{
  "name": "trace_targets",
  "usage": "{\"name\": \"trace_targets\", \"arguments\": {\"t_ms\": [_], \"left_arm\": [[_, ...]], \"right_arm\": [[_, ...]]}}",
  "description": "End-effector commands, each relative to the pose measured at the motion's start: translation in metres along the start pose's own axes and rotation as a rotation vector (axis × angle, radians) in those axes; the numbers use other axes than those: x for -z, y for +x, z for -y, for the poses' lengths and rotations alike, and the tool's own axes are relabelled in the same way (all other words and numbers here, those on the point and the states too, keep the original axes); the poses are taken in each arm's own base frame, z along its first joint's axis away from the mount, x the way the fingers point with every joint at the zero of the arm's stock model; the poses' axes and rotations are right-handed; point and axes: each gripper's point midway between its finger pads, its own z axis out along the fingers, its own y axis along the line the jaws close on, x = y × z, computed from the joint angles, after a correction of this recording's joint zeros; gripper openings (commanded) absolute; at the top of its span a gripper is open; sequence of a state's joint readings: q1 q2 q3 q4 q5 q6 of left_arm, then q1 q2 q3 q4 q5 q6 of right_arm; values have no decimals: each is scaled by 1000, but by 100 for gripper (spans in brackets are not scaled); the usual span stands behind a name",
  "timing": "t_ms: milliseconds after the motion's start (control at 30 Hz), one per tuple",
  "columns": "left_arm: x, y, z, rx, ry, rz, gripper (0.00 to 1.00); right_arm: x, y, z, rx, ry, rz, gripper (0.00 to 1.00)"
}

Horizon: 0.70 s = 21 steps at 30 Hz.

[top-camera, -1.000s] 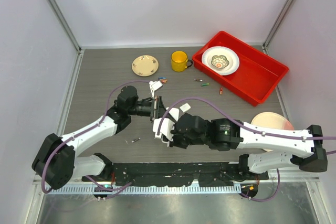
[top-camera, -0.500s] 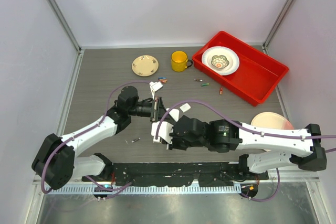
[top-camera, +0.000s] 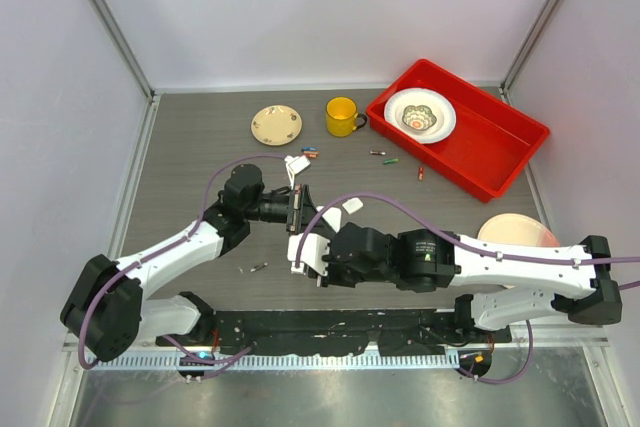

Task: Load the batteries into the remote control
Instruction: Load the battery into the remote control.

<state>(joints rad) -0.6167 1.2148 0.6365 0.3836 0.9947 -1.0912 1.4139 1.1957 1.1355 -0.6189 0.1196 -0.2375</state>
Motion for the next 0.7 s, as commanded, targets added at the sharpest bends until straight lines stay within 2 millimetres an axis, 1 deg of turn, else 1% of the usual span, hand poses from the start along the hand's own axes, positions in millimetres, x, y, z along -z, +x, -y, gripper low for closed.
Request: {"name": "trace_targets", "arguments": {"t_ms": [0, 333, 667], "left_arm": [[7, -11, 48, -85, 105, 5, 0], [6, -11, 42, -76, 98, 5, 0], [6, -10, 41, -72, 96, 7, 0]], "right_arm": [[4, 43, -8, 23, -24, -178, 19], [10, 29, -3, 8, 0, -121, 23], [13, 26, 5, 6, 43, -103, 24]]}}
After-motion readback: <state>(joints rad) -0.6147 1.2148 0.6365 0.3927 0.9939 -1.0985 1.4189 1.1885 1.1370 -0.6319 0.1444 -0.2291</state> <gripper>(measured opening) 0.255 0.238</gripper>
